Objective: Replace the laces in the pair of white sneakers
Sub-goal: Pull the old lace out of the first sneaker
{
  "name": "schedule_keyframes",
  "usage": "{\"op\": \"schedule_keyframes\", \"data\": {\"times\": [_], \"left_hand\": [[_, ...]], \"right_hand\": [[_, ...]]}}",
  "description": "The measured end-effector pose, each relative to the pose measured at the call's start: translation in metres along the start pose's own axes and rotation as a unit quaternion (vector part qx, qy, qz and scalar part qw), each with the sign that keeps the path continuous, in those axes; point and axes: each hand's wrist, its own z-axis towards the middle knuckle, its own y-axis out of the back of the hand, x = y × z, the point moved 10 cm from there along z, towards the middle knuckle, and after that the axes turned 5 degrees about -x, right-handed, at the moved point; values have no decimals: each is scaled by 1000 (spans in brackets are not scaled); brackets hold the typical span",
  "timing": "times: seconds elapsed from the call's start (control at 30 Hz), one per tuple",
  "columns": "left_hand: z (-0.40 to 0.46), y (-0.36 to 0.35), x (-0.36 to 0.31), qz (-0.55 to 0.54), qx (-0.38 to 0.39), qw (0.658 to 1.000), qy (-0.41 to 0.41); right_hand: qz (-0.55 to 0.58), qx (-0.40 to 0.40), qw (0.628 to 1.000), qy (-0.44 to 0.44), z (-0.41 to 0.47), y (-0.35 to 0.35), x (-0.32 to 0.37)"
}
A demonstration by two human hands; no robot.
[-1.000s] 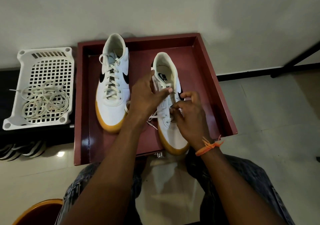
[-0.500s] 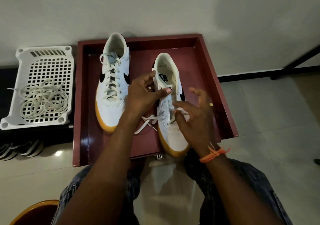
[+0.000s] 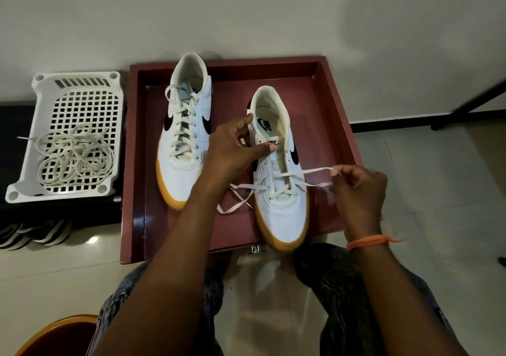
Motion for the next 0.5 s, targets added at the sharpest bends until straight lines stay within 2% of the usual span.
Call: {"op": "schedule_keyframes", "data": {"times": [0.07, 0.17, 0.3, 0.43, 0.5], "left_hand": [[-1, 0, -2, -8, 0, 1000, 3], [-3, 2, -2, -14, -6, 1000, 7], [-2, 2, -2, -8, -6, 1000, 7], [-2, 2, -1, -6, -8, 1000, 5], [-2, 2, -1, -6, -5, 1000, 7]], "right_hand": [[-61, 10, 995, 79, -10, -7, 26], [-132, 55, 960, 241, -43, -36, 74], [-115, 56, 954, 271, -54, -47, 84], [-158, 63, 922, 346, -61, -53, 94], [-158, 62, 922, 347, -62, -54, 93]]}}
